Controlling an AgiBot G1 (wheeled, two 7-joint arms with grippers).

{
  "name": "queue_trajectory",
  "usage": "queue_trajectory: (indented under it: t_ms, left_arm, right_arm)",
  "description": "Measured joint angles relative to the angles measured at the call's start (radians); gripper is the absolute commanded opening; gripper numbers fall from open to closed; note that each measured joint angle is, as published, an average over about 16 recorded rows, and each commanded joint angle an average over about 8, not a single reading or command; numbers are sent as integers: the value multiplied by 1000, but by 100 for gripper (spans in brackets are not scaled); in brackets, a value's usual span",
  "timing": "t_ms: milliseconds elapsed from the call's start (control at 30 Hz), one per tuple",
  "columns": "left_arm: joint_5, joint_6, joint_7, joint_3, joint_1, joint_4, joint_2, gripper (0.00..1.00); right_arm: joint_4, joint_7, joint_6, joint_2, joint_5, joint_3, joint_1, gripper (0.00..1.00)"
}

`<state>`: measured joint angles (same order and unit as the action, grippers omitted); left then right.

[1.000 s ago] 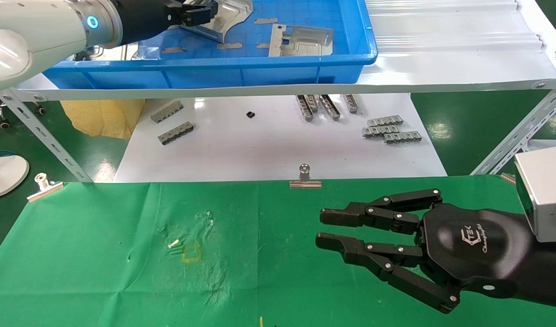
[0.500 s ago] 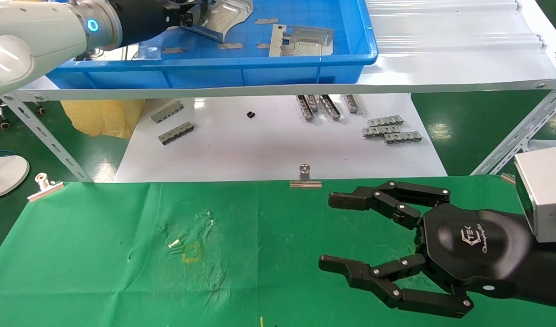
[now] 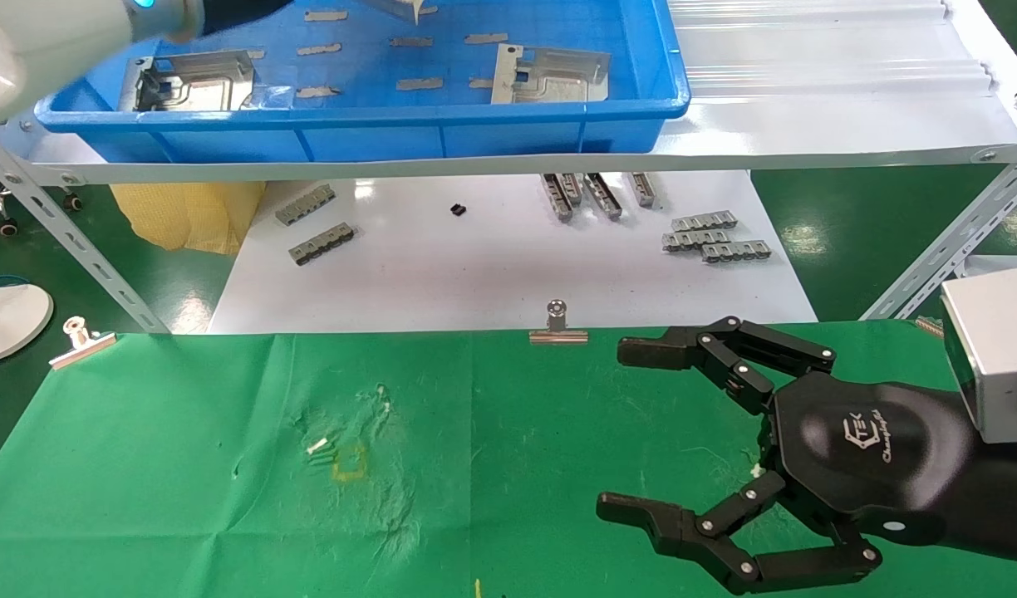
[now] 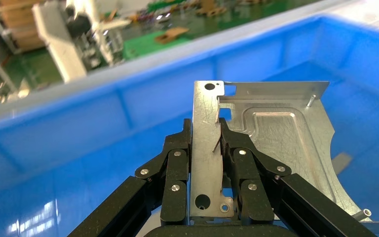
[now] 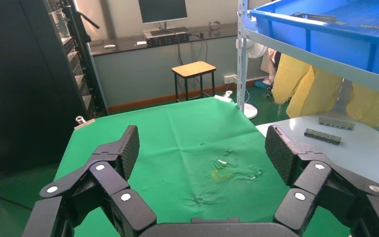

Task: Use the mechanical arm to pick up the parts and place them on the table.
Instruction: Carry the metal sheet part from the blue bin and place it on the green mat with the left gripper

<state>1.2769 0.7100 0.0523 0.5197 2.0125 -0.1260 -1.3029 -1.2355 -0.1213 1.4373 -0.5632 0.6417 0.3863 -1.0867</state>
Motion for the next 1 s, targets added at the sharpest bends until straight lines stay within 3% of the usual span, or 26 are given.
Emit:
queue_trajectory:
  t_ms: [167, 633, 833, 1000]
  left_arm:
    - [-43, 161, -86, -24, 1, -28, 56, 0]
    - [-123, 755, -355, -40, -54, -92, 257, 0]
    - [-126, 875, -453, 28, -129, -181, 331, 0]
    - [-105, 886, -536, 117, -208, -242, 363, 0]
  right_arm:
    - [0, 0, 0, 0, 0, 0, 0, 100]
    - [0, 0, 0, 0, 0, 0, 0, 100]
    - [0, 0, 0, 0, 0, 0, 0, 100]
    - [0, 0, 0, 0, 0, 0, 0, 100]
